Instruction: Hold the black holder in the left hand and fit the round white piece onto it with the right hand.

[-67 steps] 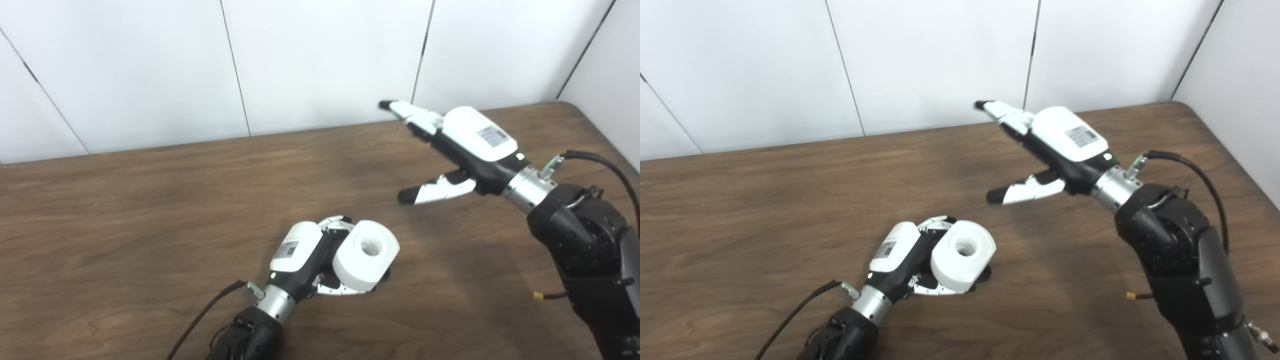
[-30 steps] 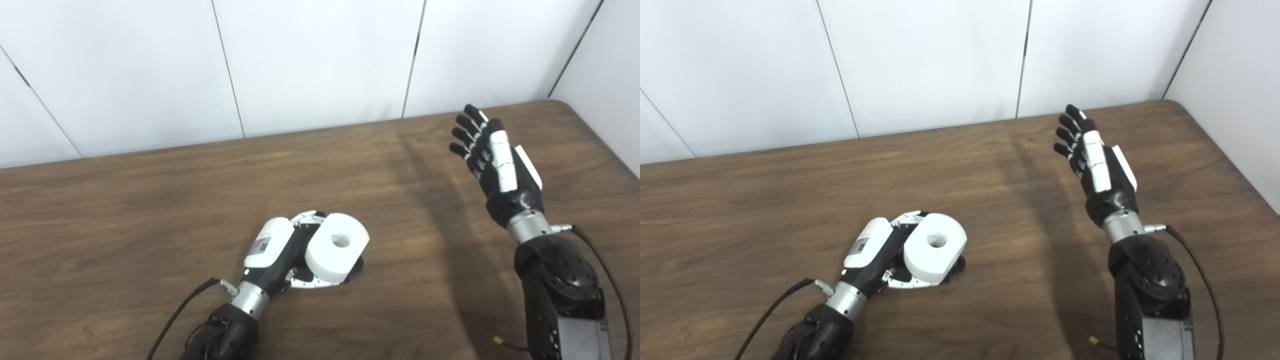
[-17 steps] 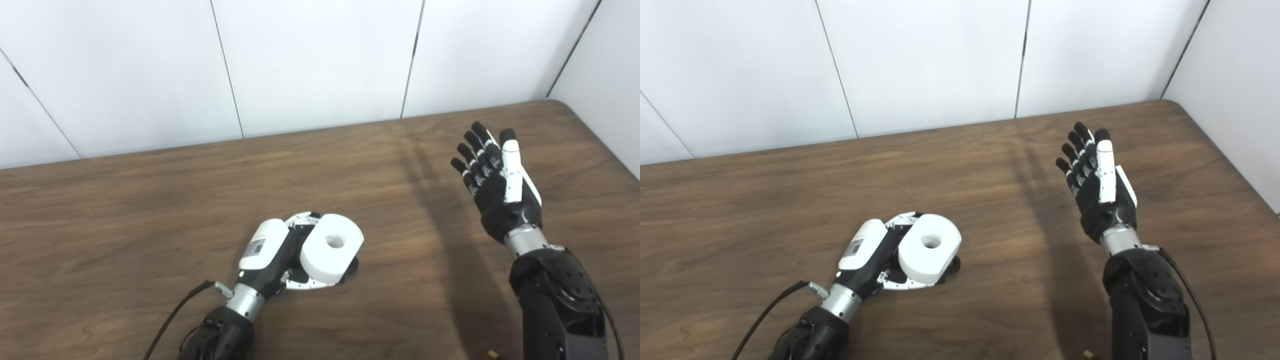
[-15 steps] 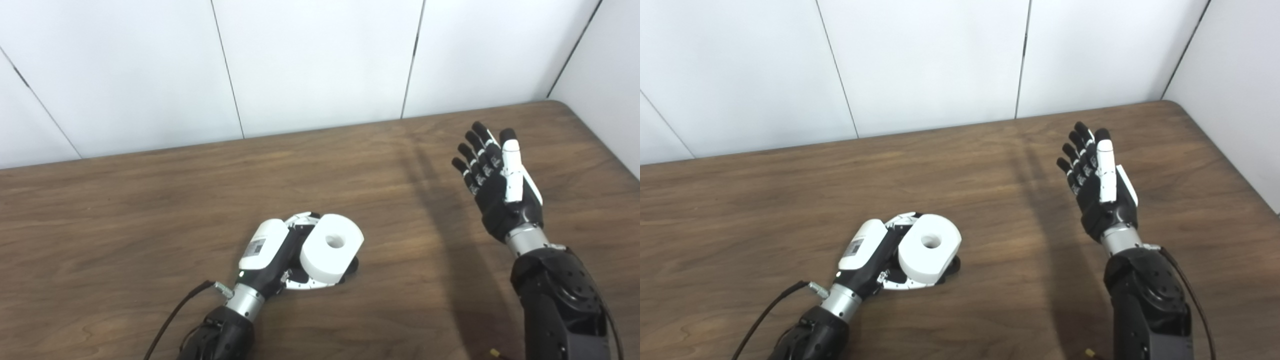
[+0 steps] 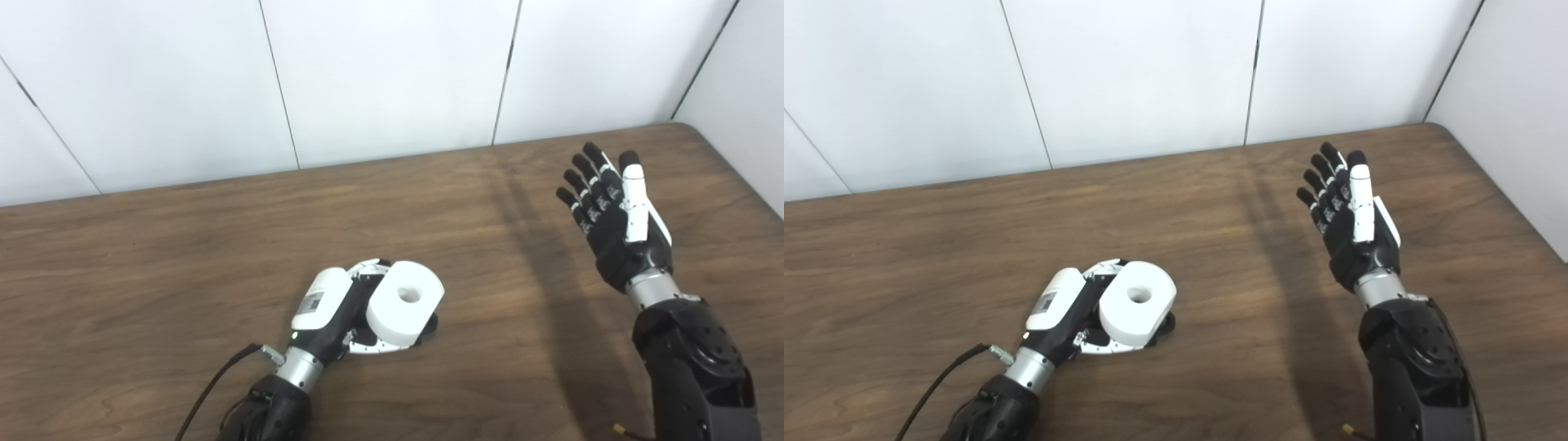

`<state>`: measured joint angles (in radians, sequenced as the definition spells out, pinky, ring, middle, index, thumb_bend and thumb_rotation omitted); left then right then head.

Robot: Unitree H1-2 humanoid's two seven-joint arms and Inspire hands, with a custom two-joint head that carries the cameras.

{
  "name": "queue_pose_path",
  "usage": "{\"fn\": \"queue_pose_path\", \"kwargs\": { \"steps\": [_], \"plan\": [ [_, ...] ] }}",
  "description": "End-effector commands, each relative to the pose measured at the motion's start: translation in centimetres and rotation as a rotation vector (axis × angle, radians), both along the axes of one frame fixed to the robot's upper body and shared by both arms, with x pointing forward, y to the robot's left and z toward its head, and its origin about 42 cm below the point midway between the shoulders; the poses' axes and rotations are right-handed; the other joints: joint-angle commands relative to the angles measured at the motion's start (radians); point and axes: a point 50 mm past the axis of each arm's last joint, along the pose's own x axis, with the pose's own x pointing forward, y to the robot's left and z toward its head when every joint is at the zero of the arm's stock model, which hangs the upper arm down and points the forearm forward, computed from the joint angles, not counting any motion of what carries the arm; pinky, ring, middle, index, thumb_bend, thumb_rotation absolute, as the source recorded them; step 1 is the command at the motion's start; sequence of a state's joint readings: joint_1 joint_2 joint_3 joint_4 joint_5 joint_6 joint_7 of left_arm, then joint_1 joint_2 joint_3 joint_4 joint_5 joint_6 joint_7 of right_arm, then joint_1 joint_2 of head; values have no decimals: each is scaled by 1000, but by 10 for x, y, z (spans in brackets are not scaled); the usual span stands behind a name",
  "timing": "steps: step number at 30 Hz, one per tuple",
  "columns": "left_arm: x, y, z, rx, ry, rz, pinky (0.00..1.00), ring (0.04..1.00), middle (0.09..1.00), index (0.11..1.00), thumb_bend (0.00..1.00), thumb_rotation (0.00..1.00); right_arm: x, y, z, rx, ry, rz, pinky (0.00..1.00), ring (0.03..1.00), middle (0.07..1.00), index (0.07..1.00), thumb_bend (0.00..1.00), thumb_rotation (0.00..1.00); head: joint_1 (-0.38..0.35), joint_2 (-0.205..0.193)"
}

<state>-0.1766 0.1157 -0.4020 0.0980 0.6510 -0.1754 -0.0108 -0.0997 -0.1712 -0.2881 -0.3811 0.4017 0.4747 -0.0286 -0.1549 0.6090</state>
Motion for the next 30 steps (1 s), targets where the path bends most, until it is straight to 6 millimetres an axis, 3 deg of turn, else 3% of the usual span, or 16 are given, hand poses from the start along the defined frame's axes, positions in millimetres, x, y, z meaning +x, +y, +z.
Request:
{"fn": "queue_pose_path", "kwargs": {
  "steps": [1,30],
  "plan": [
    [-4,7,-16,22,63,22,968,846,734,484,523,55,1,2,18,-28,-64,15,927,961,968,957,267,1000,0,1],
    [1,9,-20,26,66,30,948,843,740,485,524,57,-2,-1,21,-53,-69,13,929,953,958,952,296,998,-7,7]
  ]
}}
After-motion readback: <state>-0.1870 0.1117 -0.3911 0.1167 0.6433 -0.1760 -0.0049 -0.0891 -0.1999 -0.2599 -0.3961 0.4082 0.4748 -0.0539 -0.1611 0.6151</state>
